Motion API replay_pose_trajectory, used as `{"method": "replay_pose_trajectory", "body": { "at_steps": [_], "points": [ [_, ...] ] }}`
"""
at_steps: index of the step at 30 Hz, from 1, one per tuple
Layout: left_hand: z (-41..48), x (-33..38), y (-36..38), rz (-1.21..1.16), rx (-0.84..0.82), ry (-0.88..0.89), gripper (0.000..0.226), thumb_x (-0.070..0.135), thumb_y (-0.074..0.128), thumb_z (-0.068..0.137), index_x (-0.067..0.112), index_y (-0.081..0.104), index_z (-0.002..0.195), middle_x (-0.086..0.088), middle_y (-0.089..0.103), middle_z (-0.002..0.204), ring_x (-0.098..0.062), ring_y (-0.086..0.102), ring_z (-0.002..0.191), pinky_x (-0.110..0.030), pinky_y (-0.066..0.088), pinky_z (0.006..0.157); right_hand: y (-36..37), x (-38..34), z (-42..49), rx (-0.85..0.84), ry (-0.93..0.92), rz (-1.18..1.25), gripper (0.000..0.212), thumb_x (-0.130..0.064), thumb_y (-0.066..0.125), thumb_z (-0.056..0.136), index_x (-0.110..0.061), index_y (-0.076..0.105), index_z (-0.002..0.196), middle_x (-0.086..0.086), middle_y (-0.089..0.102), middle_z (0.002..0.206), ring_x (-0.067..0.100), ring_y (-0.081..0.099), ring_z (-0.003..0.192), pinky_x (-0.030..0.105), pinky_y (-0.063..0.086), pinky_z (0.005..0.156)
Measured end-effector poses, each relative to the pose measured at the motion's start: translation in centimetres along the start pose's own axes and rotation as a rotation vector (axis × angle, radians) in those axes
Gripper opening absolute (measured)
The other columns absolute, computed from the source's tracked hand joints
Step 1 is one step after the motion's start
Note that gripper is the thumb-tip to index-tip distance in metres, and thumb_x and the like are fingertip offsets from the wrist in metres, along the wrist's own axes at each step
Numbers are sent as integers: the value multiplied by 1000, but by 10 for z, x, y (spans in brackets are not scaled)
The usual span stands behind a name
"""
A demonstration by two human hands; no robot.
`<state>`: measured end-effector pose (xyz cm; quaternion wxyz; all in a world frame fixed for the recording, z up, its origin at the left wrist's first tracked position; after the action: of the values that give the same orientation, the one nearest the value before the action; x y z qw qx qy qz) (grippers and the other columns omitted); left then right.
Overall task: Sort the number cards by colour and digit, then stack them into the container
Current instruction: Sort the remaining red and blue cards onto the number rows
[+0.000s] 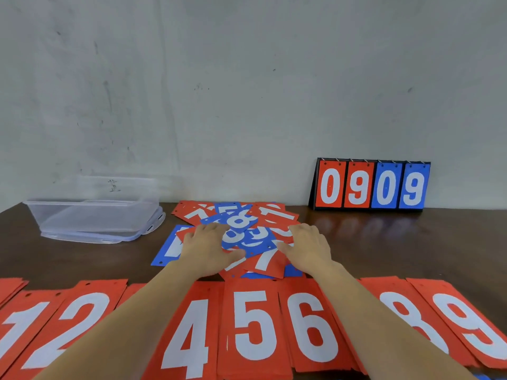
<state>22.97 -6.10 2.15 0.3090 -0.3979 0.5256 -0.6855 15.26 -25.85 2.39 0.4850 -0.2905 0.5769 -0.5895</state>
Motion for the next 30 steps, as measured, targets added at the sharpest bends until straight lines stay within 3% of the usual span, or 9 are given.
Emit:
{"method": "replay_pose_trajectory", "body": {
  "at_steps": [5,9,12,15,20,23,26,28,30],
  "points": [
    [28,2,18,54,-137,23,103,80,52,74,29,12,155,5,7,163,-21,8,149,-47,10,118,23,-5,42,-110,-49,-29,73,-58,46,93,-15,27,149,6,27,156,25,24,143,43,25,114],
    [45,-2,28,80,-237,40,109,84,47,73,28,3,156,5,0,163,-17,0,150,-46,3,118,38,-3,63,-160,-75,-60,82,-66,35,93,-14,16,153,5,20,159,24,15,147,43,14,118],
    [48,-1,29,103,-249,66,100,82,41,78,27,9,155,6,10,162,-14,5,150,-46,1,119,38,-3,62,-132,-135,-137,75,-64,29,95,-14,24,150,4,29,156,23,21,145,42,15,117],
    [43,5,27,212,-186,89,87,80,34,83,28,25,152,7,30,156,-15,23,145,-48,5,118,32,-1,47,-62,-193,-196,62,-60,30,97,-17,40,141,3,47,143,21,36,136,39,23,113],
    [26,16,21,356,-56,94,67,73,27,90,28,54,131,7,64,117,-15,53,115,-42,17,112,19,12,10,-46,-196,-281,50,-56,31,98,-19,55,122,1,60,125,19,49,120,37,29,106],
    [17,21,18,438,8,92,56,67,29,94,29,66,112,6,68,95,-14,59,97,-38,20,106,10,17,-6,-3,-183,-306,43,-52,32,99,-20,59,110,1,64,113,19,53,108,35,33,100],
    [12,22,12,486,56,57,54,64,29,96,25,67,94,8,60,74,-13,54,77,-33,26,96,1,18,-11,73,-156,-309,39,-50,38,99,-20,60,111,0,64,107,17,55,102,33,36,94],
    [12,19,6,414,70,-19,49,64,29,96,27,62,99,7,61,79,-14,55,80,-31,31,91,-3,20,-7,108,-102,-231,43,-54,42,96,-21,57,119,0,63,113,17,54,106,32,38,95],
    [17,13,6,231,83,-107,59,69,36,91,25,55,124,3,66,98,-16,60,96,-33,36,93,1,24,4,82,-42,-99,53,-60,48,91,-21,51,127,-1,59,122,18,52,114,34,40,98]
  ]
}}
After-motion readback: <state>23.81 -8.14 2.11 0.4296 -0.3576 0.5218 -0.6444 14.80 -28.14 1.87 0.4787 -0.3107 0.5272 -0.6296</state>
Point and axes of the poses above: each hand's wrist, its own z-axis towards the middle knuckle, its own y-axis out of the palm, x = y × z, the point moved 2 cm from there along z, towards the middle knuckle
